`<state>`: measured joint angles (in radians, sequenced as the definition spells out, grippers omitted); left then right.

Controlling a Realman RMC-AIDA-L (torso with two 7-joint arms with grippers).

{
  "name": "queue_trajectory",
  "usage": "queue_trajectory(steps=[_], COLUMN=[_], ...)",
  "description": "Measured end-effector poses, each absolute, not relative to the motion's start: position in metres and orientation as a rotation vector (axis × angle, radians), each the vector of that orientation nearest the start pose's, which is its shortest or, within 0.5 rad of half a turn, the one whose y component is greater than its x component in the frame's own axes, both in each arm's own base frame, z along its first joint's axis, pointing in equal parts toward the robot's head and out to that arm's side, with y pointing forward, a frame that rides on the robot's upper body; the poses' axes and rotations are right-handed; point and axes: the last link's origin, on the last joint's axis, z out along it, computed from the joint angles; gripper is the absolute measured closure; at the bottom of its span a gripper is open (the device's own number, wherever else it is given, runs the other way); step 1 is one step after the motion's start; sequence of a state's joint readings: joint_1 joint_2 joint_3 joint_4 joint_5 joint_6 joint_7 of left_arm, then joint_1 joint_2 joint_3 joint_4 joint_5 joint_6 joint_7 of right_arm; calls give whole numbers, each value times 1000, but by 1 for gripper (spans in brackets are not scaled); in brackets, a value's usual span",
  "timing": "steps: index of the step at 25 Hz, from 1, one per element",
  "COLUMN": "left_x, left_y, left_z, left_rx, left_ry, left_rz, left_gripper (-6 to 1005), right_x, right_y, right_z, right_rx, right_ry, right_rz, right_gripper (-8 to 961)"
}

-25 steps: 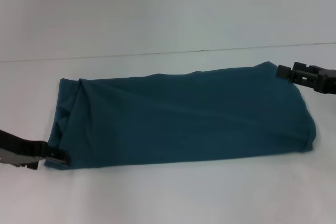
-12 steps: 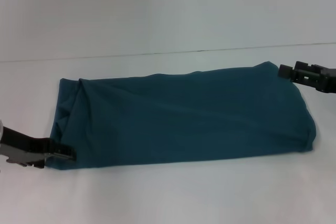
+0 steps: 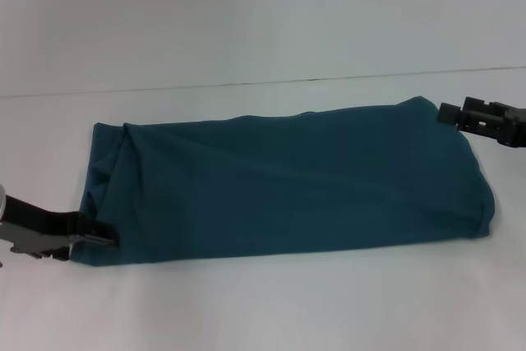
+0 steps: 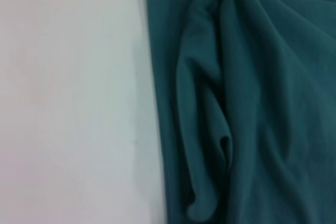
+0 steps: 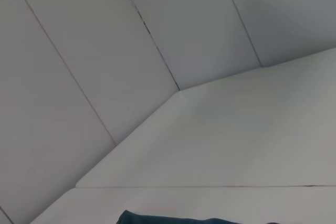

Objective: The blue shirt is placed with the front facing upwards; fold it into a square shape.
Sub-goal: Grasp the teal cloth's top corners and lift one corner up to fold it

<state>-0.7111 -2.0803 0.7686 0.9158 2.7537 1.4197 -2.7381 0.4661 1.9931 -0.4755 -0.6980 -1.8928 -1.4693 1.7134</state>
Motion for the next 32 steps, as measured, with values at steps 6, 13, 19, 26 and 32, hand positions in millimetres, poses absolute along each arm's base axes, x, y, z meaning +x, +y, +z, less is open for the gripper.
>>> queue_trajectory(steps=[6,13,19,26,32], left_x=[-276,-278,-277,-269,-257], left_y=[382,380,381,385,388], left_z=[30,27,23,18,12], left_rx=[-2014,-2010,-2016,-2051,-2092], left_ry=[-1777,-1781,-1782,-1771,-1760], left_rz=[134,152,155,149,137], left_gripper=[94,95,95,95,94], right_x=[309,310,310,309,309], right_y=[346,345,344,343,343], right_z=[87,87,88,88,89], right_rx=[-2217,-2217,-2221,-2226,-2226], right_ry=[1064,1064,1062,1062,1060], right_rz=[880,881,887,892,892], right_gripper=[29,28,28,29,29])
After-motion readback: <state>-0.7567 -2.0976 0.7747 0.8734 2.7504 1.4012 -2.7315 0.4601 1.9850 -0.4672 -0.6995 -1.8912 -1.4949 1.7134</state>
